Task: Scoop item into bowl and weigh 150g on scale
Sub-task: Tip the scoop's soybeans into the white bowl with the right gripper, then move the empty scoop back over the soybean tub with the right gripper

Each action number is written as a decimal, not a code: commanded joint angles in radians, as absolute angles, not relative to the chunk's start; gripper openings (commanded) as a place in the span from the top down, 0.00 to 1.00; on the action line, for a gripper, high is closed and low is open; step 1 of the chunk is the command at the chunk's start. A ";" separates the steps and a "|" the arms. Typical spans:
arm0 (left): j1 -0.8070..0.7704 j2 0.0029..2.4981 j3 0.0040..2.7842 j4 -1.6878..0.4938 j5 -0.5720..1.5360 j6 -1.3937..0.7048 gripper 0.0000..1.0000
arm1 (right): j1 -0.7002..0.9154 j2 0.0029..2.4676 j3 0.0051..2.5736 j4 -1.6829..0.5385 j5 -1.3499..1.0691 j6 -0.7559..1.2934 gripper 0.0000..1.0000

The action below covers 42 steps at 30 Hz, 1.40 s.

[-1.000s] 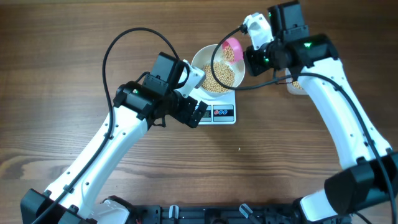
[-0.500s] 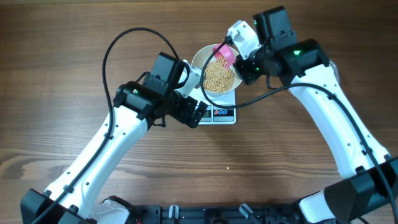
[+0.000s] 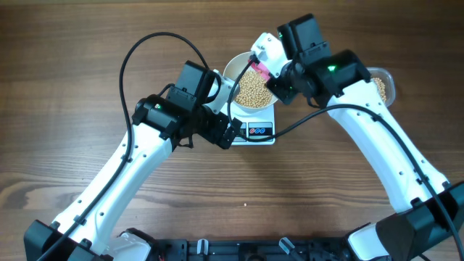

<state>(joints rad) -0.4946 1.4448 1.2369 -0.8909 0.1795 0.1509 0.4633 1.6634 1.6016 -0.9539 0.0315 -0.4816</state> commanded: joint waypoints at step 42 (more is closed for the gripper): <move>-0.491 1.423 1.251 -0.892 0.174 0.141 0.00 | -0.060 1.361 1.624 -1.087 0.154 0.099 0.96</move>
